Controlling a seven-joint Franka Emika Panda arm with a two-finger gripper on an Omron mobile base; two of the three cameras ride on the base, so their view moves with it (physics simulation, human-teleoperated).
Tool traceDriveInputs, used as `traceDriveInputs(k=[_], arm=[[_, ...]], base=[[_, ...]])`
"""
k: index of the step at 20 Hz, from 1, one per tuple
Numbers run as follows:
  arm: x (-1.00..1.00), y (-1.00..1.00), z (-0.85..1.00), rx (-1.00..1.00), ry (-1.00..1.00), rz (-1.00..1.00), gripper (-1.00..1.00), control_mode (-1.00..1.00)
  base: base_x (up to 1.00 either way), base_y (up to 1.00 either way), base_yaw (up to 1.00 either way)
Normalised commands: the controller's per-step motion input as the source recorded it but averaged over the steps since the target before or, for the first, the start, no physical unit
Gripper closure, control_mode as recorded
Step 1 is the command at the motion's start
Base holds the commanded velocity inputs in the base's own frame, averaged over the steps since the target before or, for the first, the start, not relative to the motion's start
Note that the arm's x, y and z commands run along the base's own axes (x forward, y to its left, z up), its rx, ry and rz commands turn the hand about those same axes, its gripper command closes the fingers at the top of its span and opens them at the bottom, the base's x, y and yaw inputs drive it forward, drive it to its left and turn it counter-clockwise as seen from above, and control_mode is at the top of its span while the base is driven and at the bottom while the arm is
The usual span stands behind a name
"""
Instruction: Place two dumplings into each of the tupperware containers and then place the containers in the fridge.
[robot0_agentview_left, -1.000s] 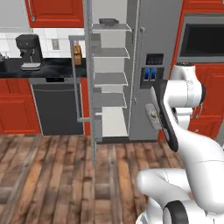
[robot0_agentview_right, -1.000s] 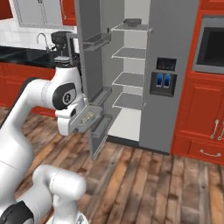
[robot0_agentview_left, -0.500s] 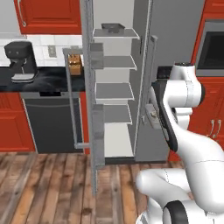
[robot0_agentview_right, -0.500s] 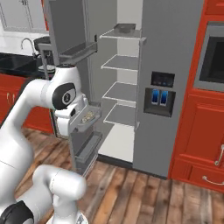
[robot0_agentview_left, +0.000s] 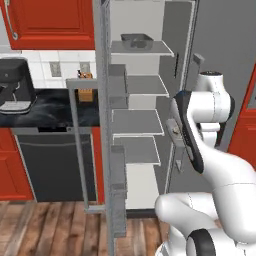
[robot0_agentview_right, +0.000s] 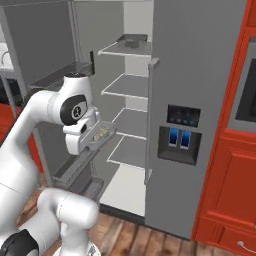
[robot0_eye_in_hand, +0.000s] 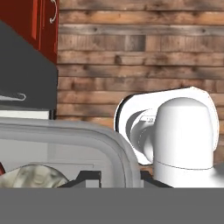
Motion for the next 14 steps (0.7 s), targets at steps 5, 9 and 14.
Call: traceDriveInputs(k=[5,9,14], arm=[[0.00,0.00,0.00,0.00,0.00,0.00,1.00,1.00],[0.00,0.00,0.00,0.00,0.00,0.00,1.00,1.00],[0.00,0.00,0.00,0.00,0.00,0.00,1.00,1.00]], base=[[1.00,0.29,-0.02],[0.94,-0.22,0.00],[0.58,-0.15,-0.08]])
